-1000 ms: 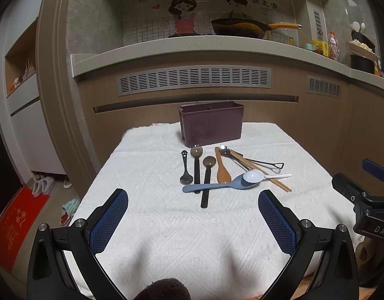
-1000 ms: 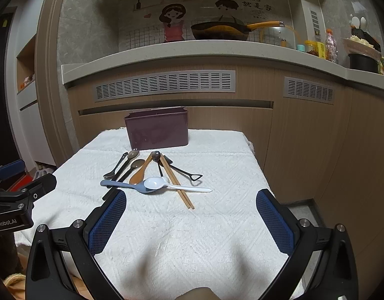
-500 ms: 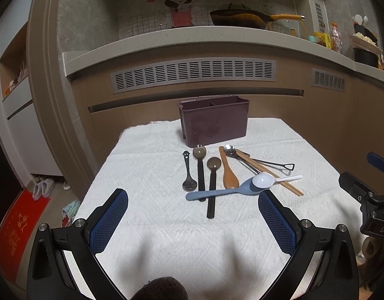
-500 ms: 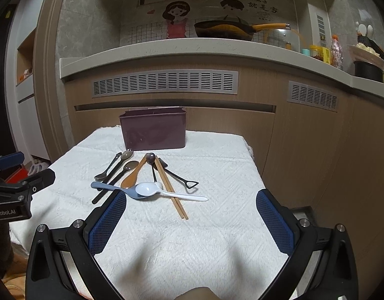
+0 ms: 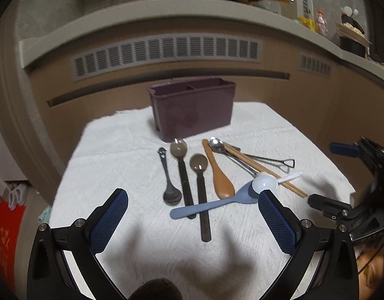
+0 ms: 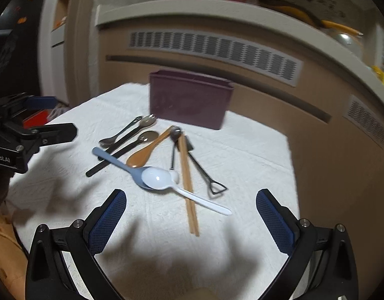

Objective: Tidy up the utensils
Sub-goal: 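Lower the right tool onto the white plastic spoon and close on it, then close the left tool on the blue plastic spoon while the right tool holds the white spoon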

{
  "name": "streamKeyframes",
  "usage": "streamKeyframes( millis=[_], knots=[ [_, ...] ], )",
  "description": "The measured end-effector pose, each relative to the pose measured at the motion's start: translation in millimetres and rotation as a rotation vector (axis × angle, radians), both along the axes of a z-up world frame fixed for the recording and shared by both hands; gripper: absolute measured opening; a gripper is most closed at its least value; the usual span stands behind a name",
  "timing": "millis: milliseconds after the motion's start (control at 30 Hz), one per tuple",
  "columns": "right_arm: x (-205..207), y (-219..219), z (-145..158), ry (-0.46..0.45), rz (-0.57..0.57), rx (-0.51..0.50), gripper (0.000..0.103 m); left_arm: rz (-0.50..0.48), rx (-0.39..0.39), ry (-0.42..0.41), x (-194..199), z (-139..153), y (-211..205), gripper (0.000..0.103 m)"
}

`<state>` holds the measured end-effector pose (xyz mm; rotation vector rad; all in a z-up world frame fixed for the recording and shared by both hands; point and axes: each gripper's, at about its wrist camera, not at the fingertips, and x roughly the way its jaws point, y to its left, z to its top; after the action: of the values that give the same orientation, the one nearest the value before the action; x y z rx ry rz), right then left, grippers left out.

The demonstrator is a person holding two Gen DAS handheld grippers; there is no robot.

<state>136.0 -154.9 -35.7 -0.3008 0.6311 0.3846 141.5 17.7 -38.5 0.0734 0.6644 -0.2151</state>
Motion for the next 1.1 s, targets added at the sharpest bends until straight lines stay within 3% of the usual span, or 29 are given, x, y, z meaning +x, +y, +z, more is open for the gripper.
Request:
streamKeyframes(
  millis=[67, 133, 233, 467, 600, 700, 800, 967, 1100],
  knots=[
    [11.6, 8.3, -4.8, 0.032, 0.073, -0.014, 0.093, -0.026, -0.012, 0.026, 9.8, -2.4, 2.6, 0.103],
    [18.6, 19.5, -11.5, 0.058, 0.143, -0.059, 0.063, -0.043, -0.009, 0.03, 17.6, -3.7, 5.5, 0.103],
    [30.0, 31.5, -22.6, 0.115, 0.217, -0.105, 0.05, -0.065, 0.028, 0.026, 28.2, -6.3, 8.5, 0.103],
    [47.4, 44.2, -35.2, 0.157, 0.294, -0.169, 0.049, -0.138, 0.133, 0.058, 47.1, -23.0, 8.3, 0.103],
    [57.3, 47.7, -38.1, 0.184, 0.295, -0.178, 0.048, -0.223, 0.152, 0.059, 47.2, -27.3, 3.2, 0.103],
    [66.3, 46.1, -39.8, 0.232, 0.294, -0.154, 0.034, -0.282, 0.153, 0.051, 44.2, -28.1, -1.4, 0.103],
    [69.2, 45.6, -39.7, 0.255, 0.292, -0.141, 0.033, -0.329, 0.159, 0.046, 41.0, -29.0, -8.1, 0.103],
    [72.6, 39.5, -36.0, 0.291, 0.267, -0.092, 0.029, -0.324, 0.169, 0.092, 40.4, -30.6, -18.6, 0.103],
    [80.6, 23.5, -31.5, 0.342, 0.205, -0.024, 0.028, -0.35, 0.22, 0.087, 37.1, -32.5, -34.2, 0.103]
  ],
)
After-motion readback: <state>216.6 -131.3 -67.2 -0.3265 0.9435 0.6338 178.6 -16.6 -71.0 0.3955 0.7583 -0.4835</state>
